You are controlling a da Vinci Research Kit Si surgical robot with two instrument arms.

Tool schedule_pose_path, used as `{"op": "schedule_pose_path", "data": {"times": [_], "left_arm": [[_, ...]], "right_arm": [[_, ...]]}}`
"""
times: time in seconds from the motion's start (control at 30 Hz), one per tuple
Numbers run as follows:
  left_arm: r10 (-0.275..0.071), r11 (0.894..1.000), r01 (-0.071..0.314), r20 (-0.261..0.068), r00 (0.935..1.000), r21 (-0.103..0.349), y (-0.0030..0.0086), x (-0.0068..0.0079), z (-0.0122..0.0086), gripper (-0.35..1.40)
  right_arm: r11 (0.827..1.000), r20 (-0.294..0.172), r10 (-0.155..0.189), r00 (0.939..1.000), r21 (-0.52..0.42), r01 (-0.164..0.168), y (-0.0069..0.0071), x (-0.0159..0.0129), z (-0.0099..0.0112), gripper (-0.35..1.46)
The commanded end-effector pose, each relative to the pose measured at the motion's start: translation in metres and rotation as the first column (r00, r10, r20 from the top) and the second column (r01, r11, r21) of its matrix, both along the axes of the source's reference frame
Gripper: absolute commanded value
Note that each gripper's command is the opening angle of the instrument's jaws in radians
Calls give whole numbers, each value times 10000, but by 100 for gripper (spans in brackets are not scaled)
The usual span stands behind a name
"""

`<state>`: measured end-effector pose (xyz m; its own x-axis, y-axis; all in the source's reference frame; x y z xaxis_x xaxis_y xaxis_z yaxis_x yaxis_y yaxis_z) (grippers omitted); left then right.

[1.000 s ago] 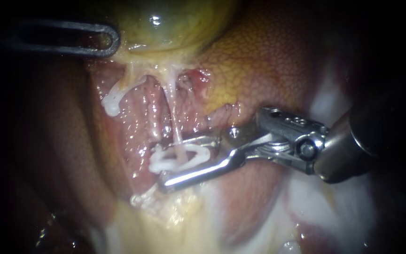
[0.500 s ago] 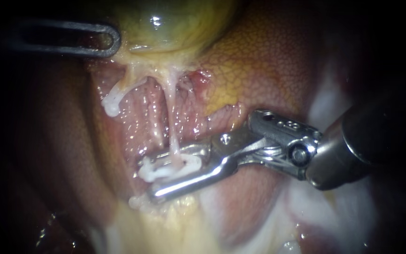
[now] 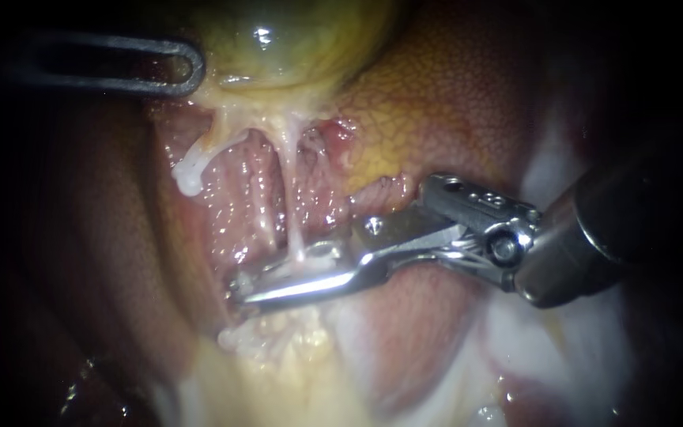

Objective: Clipping second clip right tube

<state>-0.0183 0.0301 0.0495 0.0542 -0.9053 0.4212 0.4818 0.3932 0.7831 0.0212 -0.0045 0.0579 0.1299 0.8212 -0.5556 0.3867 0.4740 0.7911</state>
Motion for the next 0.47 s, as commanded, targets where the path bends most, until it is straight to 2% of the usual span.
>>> {"op": "schedule_pose_path", "data": {"times": [0.03, 0.47], "left_arm": [[-2, 10000, 2, -3, 10000, -1, 0, 0, 0, -35], [-5, 10000, 5, -6, 10000, -3, 0, -1, 1, -35]], "right_arm": [[10000, -10, -15, 10000, -16, 15, -2, 0, 1, -35], [9998, 65, -77, 9999, 176, 76, -4, -1, 5, -35]]}}
